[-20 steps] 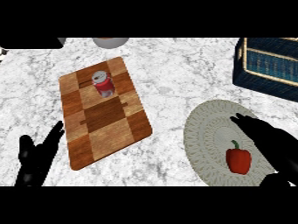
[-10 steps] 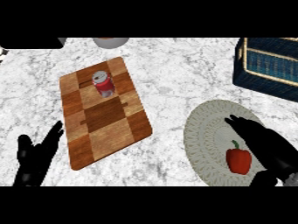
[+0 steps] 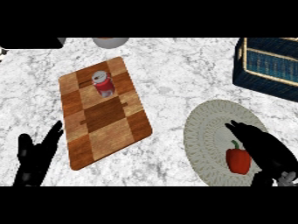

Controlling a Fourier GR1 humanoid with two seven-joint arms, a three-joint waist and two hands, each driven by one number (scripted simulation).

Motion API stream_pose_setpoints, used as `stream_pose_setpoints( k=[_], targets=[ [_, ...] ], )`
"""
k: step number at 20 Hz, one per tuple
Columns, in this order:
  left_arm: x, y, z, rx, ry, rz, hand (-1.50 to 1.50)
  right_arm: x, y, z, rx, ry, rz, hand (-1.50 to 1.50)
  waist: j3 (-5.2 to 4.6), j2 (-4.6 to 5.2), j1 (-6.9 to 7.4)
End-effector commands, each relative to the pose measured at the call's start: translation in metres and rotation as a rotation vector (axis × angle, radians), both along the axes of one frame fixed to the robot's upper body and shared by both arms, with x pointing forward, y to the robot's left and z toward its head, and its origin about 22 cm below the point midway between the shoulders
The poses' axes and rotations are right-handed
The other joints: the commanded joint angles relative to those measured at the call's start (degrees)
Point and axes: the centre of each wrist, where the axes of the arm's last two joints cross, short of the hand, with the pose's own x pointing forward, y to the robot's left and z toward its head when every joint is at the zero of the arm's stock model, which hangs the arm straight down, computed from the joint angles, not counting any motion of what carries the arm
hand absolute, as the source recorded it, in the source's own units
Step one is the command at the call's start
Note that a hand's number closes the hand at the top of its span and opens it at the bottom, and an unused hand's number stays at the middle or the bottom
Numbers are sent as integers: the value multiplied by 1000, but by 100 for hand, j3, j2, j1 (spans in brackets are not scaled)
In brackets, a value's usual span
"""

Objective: Pick the bell pepper from the placemat and place it in the basket

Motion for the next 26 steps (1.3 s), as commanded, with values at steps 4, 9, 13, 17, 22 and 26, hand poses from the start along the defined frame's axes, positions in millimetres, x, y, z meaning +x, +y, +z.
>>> stream_pose_setpoints(
  k=[4,9,13,17,22,26],
  targets=[
    [-6,0,2,-8,94,8,0,15,-2,-6,8,-8,0,-150,-54,41,22],
    [-21,-13,-20,-31,73,8,0,15,-9,-26,22,-23,2,-150,-55,42,17],
    [-22,8,-13,-8,88,22,0,8,-21,-36,-11,-17,65,150,-55,40,14],
    [5,-8,-18,-23,83,21,0,25,-8,-42,-91,-92,124,150,-56,54,9],
    [-16,3,-7,-9,86,4,0,21,-1,-47,-91,-104,154,150,-55,41,22],
    [-5,3,-12,-35,78,3,0,48,43,-34,-65,-125,19,150,-57,58,72]
  ],
)
